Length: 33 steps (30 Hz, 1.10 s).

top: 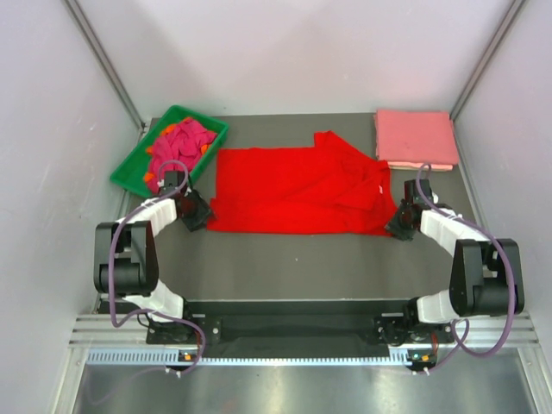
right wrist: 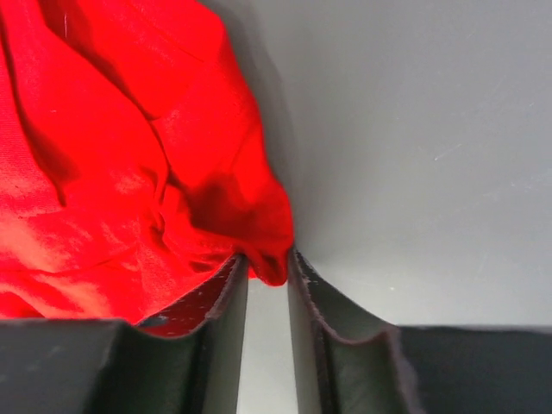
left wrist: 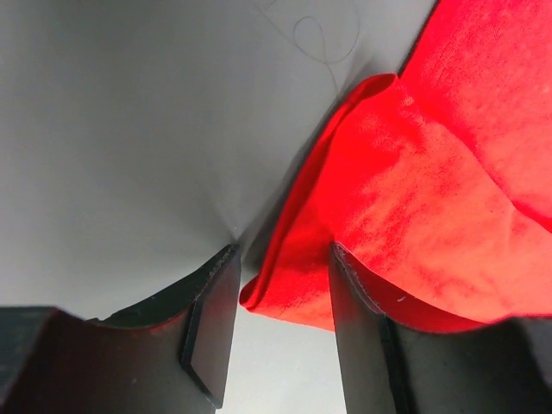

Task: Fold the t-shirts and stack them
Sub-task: Fold the tshirt

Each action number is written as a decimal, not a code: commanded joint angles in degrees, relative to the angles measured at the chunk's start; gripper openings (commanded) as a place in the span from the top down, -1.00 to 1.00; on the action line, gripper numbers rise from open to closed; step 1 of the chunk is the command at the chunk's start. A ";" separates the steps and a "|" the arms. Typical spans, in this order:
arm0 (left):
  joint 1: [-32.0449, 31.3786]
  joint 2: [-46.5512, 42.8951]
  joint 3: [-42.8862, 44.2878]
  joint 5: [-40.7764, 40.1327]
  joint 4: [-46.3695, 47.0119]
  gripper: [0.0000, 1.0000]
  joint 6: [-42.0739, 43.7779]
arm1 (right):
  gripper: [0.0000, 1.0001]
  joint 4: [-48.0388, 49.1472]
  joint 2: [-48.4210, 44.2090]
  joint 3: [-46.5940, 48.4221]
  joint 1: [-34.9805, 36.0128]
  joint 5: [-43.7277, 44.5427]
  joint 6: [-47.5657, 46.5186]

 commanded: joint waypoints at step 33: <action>-3.45 -6.37 -9.00 0.10 8.98 0.15 -5.54 | 1.00 0.00 -4.13 -2.19 -0.14 -0.02 -0.65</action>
